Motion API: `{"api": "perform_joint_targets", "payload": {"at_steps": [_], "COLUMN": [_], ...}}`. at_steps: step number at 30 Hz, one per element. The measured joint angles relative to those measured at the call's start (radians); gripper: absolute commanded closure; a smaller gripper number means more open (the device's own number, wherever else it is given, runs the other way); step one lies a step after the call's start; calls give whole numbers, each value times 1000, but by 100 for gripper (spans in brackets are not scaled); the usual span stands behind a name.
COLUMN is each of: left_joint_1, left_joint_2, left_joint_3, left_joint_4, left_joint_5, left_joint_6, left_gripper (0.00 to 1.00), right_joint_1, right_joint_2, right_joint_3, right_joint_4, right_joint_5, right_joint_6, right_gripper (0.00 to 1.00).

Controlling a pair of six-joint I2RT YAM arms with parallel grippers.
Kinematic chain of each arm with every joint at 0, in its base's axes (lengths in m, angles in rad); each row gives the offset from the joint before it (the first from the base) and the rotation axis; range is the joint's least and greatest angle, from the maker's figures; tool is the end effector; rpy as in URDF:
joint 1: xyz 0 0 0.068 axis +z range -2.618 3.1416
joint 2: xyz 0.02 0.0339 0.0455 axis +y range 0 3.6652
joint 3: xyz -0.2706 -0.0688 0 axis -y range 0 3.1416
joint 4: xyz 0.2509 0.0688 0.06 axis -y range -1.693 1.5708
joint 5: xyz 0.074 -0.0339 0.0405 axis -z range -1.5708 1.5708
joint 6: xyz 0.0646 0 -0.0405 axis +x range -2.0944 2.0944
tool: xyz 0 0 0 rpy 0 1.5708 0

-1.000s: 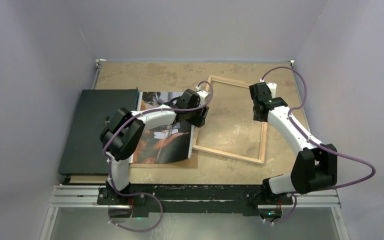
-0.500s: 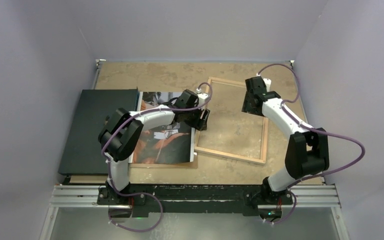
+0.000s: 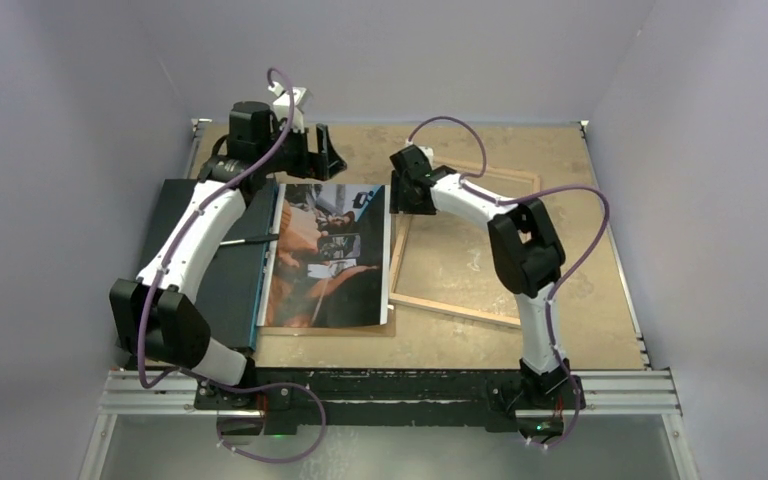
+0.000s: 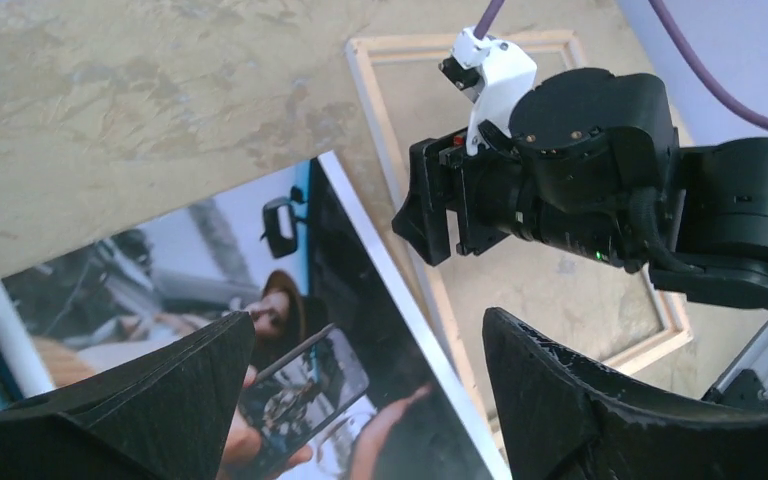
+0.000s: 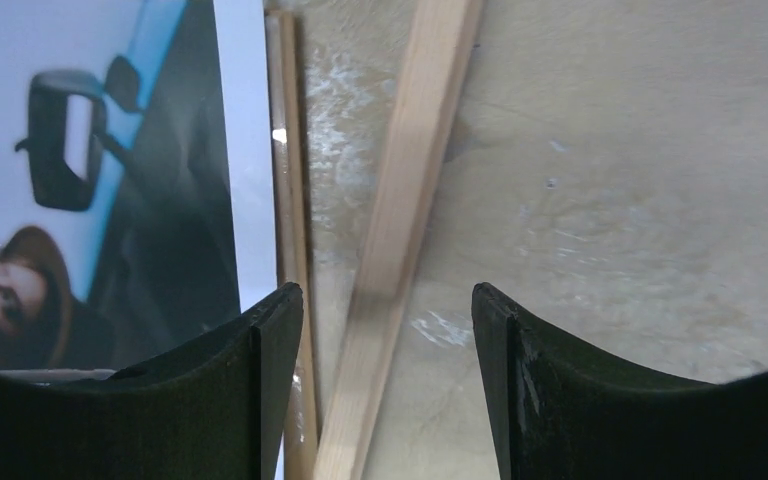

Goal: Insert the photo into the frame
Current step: Turn over the photo frame at the center of the board, then move the photo frame item to the center of the board.

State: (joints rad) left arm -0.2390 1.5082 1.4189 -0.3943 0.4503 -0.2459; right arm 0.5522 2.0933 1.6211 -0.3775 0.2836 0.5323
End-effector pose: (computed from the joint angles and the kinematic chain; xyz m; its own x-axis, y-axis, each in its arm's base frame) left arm 0.3580 -0.1162 0.3595 -0.5812 -0.0840 -0.8094 0.4599 0.7867 -0.4118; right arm 0.4314 0.2446 0.1851 -0.7267 0.1245 -0.6755 0.0261 0.9877 0.1540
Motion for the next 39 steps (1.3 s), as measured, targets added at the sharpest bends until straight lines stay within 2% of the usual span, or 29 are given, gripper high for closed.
{"api": "perform_joint_targets", "payload": {"at_steps": [6,11,21,27,32,34,39], "left_joint_1": [42,63,64,64,64,64,87], "left_joint_2": [-10,-13,-27,-29,-34,-36,-36], "left_joint_3": [13,13,-42,-93,-103,-101,-55], "left_joint_4": [-143,-224,-257,-262,-268,-272,-300], "left_joint_5": [-10,-59,-150,-184,-200,-209,-237], "left_joint_6": [66,120,248,309,330,336,337], "left_gripper": [16,17,17,17,15,13,10], "right_joint_1": [15,14,6,-17,-20,-16,72], "right_joint_2": [78,73,-100,-191,-209,-229,-325], "right_joint_3": [32,1,-259,-380,-393,-393,-362], "right_joint_4": [0,27,66,64,49,35,12], "right_joint_5": [-15,-10,14,18,42,50,111], "right_joint_6": [-1,-18,-106,-135,-150,-150,-128], "right_gripper": [45,60,63,56,37,33,30]}}
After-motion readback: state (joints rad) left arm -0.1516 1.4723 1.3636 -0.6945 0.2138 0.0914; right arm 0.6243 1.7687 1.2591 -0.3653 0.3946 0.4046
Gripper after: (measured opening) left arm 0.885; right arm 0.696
